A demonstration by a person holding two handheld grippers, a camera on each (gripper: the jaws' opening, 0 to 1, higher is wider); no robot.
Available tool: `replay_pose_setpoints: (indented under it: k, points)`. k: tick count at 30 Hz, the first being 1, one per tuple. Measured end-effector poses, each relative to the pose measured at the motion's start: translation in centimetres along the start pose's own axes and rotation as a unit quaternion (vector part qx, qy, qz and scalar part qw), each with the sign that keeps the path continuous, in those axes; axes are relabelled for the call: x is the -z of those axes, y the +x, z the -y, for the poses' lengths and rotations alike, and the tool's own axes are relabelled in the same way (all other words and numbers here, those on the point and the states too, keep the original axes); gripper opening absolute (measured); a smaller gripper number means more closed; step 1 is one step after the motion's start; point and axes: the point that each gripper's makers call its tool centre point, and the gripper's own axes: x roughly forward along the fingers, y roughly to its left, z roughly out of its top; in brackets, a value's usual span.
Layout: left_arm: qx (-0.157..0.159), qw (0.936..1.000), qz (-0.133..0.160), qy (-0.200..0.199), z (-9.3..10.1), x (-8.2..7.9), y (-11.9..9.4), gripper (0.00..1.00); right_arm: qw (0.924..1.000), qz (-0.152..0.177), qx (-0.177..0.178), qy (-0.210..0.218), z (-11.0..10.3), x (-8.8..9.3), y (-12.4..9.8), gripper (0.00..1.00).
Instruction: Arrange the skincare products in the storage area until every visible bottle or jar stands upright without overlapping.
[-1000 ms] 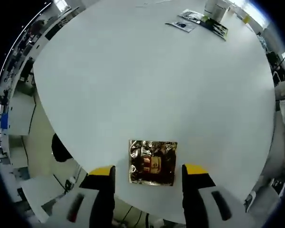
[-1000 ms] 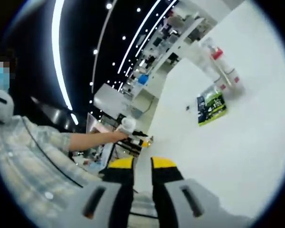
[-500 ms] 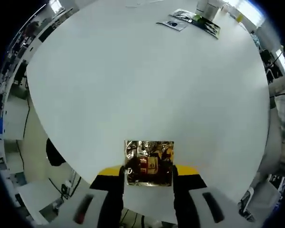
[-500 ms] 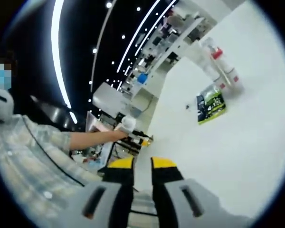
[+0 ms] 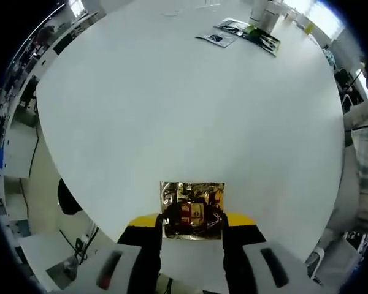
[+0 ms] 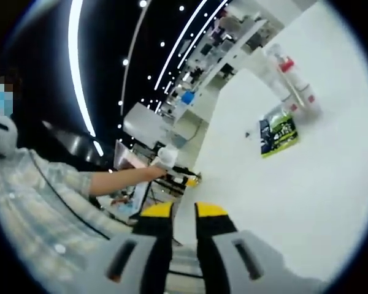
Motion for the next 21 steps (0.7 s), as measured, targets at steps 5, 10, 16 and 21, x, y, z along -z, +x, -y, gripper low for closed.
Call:
replay_pose_setpoints:
  k: [5,10,16,21]
  points:
    - [0.0,0.9992,0.04,-0.001,1.3,-2.1,-1.8,0.4,0.9998,-0.014,-0.015,0.002,-0.2,0.0,0.9,0.12]
    - [-0.007,0.9972,0.074,0.015,4.1,-4.1,-3.7,0.4,0.9991,-0.028,-0.031,-0.001,-0.2,-0.5,1.8,0.12]
    - [-0.009,0.9931,0.107,0.048,8.2,-6.8,-5.8,0.4,0.9987,-0.031,-0.041,0.005,0.1,-1.4,2.7,0.12]
    - [-0.007,0.9878,0.135,0.078,13.6,-9.0,-6.8,0.4,0.9982,-0.039,-0.045,0.011,0.4,-1.7,3.6,0.13]
